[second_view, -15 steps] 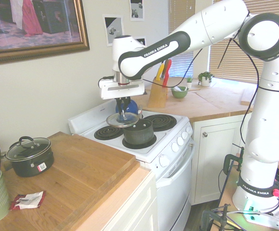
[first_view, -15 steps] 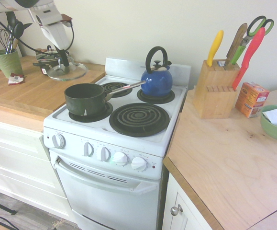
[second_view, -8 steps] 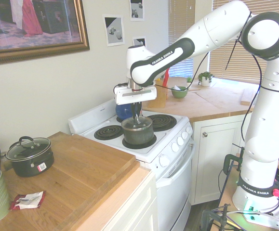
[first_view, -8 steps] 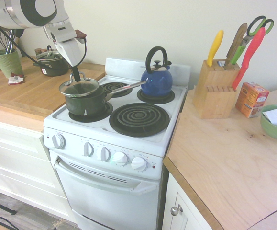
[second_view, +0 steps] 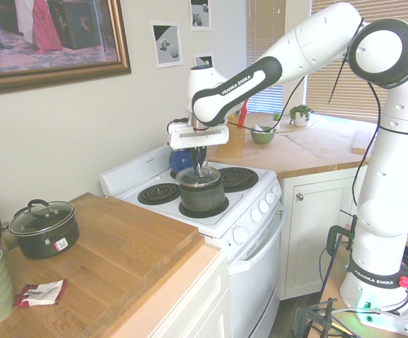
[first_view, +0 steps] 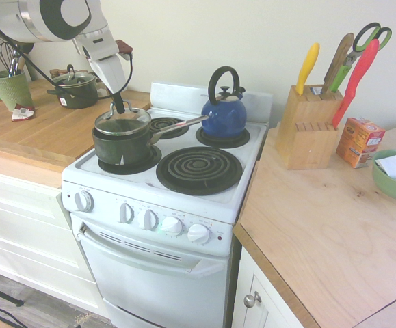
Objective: Cover the lid of the pot
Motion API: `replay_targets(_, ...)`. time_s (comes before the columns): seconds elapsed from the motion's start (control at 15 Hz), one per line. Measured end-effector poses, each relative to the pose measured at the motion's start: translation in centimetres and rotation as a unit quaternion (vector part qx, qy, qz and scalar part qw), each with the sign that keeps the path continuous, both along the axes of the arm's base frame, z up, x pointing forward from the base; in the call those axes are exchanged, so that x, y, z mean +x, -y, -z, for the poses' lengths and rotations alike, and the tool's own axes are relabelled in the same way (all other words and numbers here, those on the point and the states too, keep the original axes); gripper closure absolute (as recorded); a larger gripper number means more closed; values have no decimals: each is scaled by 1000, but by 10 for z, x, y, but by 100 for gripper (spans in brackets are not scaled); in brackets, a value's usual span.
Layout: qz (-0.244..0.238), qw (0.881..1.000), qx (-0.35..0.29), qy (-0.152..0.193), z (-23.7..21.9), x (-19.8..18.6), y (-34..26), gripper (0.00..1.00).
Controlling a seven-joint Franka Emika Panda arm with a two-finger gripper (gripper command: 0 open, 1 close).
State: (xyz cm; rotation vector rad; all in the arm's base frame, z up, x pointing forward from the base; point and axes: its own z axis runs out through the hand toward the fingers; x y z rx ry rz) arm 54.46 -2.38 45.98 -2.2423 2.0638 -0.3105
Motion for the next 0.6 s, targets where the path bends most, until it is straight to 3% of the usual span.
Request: replay_targets(0.6, -9, 1000, -9, 1, 1, 0, -4, 100)
